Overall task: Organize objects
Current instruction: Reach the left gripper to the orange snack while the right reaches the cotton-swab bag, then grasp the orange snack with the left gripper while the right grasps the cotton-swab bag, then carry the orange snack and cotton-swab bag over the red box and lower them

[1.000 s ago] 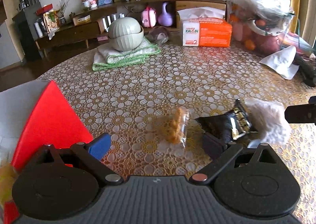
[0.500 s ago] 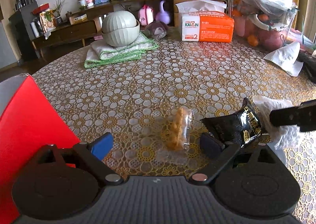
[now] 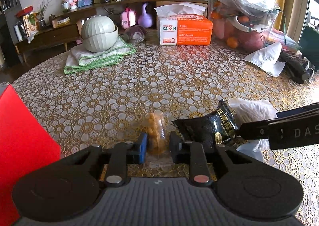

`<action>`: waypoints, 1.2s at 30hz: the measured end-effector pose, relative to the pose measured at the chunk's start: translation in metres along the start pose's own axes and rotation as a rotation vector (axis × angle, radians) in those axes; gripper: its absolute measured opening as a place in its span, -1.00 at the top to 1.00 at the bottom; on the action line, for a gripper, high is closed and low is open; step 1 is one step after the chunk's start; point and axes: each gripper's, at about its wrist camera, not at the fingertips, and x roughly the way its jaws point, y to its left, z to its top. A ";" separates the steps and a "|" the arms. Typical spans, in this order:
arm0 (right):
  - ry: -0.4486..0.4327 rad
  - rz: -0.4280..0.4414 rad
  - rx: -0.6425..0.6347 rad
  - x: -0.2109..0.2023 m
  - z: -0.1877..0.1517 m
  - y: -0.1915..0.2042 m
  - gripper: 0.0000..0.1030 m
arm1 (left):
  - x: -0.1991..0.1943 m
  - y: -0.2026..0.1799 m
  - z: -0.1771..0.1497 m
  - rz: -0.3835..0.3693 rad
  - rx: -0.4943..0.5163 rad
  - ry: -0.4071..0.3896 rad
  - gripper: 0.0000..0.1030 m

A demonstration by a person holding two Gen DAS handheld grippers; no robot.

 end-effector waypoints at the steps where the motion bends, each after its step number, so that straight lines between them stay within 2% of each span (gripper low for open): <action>1: 0.002 0.008 0.007 -0.001 0.000 -0.001 -0.24 | 0.000 0.000 0.000 -0.003 0.000 0.001 0.56; 2: 0.000 0.002 0.010 -0.001 0.000 -0.001 0.00 | -0.001 0.000 -0.001 -0.002 0.001 0.001 0.56; 6: 0.005 -0.005 0.028 -0.004 -0.001 -0.004 0.25 | -0.007 0.001 -0.002 -0.014 -0.009 -0.007 0.57; 9: -0.008 -0.009 0.022 -0.010 -0.003 -0.005 0.31 | -0.015 0.001 -0.001 -0.021 -0.015 -0.019 0.57; 19: -0.054 -0.013 -0.011 -0.054 -0.021 0.001 0.33 | -0.050 0.001 -0.008 -0.058 -0.045 -0.034 0.57; 27: -0.065 0.029 -0.020 -0.094 -0.044 0.015 0.33 | -0.097 0.000 -0.018 -0.110 -0.066 -0.059 0.57; 36: -0.086 0.082 -0.045 -0.138 -0.065 0.048 0.33 | -0.151 0.010 -0.038 -0.108 -0.106 -0.057 0.57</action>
